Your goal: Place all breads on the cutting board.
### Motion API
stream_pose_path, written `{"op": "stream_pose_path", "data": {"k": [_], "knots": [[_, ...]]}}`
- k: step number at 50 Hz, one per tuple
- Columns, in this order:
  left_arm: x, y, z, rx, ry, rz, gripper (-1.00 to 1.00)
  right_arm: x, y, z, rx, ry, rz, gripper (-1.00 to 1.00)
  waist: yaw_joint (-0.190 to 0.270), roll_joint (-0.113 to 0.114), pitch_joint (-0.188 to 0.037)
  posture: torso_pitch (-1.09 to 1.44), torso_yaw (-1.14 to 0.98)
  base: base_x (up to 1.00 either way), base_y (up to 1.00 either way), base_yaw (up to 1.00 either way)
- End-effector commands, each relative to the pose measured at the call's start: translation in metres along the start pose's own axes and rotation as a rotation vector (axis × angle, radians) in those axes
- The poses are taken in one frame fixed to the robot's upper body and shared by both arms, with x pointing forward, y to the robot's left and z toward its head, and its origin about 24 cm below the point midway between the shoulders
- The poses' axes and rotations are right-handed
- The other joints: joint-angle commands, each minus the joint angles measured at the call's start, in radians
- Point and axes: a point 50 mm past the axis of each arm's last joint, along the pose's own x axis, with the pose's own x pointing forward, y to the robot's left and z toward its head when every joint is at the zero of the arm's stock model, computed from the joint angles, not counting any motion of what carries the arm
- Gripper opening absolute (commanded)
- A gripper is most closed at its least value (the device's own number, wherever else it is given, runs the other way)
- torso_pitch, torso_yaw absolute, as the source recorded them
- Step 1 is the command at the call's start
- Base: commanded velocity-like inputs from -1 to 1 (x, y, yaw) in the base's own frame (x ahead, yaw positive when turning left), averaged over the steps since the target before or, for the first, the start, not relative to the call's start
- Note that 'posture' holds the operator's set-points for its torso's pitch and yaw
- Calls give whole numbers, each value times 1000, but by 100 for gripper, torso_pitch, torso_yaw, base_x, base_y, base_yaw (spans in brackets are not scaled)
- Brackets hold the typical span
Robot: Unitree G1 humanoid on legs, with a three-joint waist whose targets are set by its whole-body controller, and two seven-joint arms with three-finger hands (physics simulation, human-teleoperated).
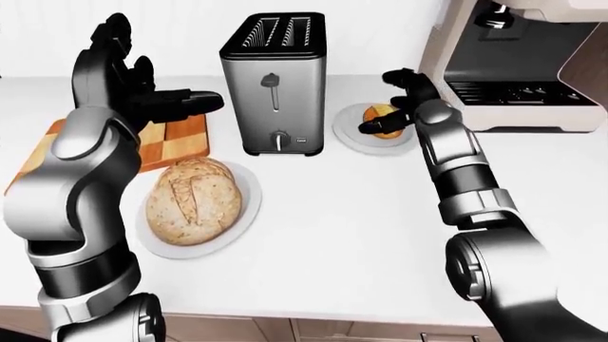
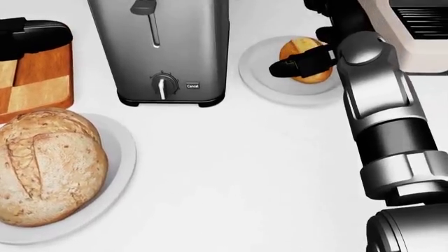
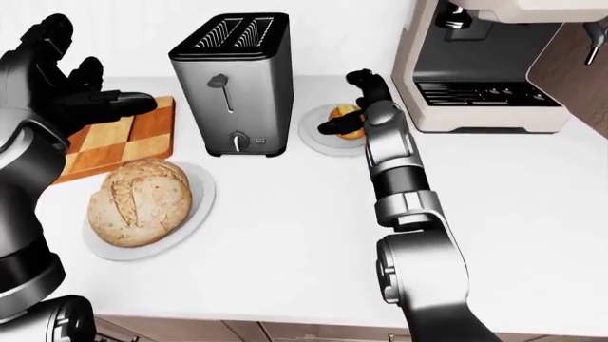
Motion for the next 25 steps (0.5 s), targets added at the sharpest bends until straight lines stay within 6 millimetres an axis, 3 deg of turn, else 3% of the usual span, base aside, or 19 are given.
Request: {"op": "stream_pose_path", "data": {"k": [1,25], "knots": [[-2,1,18,-4,-91,3,100,-4,-13,28,1,-108,-48,53,0,1,-31,0,0,0,0,0],[-2,0,19,-7,-91,3,100,0,-9,23,-84,-108,-79,43,-1,2,-32,0,0,0,0,0]]}}
